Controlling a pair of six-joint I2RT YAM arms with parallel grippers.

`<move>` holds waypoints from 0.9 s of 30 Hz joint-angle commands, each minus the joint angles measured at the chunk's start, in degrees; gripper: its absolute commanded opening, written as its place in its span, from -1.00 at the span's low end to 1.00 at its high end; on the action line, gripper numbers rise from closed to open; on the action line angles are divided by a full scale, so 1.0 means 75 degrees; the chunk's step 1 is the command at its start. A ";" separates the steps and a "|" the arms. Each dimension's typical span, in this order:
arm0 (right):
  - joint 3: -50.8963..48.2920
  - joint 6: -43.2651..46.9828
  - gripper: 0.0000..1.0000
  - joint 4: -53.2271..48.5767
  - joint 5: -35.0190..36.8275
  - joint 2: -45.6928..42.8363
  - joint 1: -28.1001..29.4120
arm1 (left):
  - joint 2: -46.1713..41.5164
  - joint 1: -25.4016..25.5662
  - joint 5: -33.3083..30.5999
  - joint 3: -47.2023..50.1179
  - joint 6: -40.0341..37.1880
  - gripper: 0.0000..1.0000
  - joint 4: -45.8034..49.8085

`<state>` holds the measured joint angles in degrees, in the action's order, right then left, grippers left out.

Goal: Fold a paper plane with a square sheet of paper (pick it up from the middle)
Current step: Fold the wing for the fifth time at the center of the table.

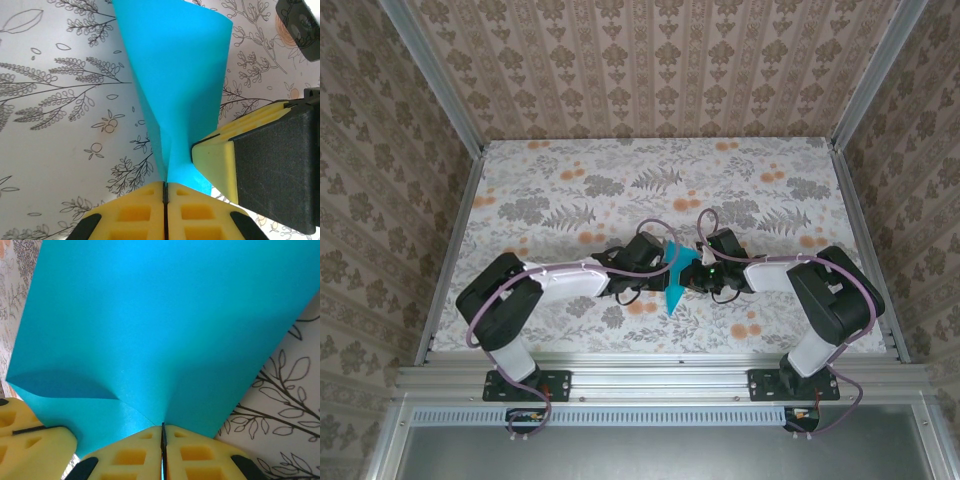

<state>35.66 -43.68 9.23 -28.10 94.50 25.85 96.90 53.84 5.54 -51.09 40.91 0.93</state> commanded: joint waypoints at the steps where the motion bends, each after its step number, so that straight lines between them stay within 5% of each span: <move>1: -0.0134 0.0035 -0.78 -0.0129 0.0063 0.0004 -0.0036 | 0.0213 0.0084 -0.0071 -0.0276 -0.0178 -0.83 0.0199; 27: -0.0492 -0.0202 -0.81 0.0422 -0.0238 -0.0044 -0.0200 | 0.0718 0.0170 0.0492 -0.0440 0.0424 -0.82 -0.0826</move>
<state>33.67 -44.18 13.02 -29.85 94.50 24.84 101.19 54.78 8.47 -53.36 42.92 -3.60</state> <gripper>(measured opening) 0.097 0.091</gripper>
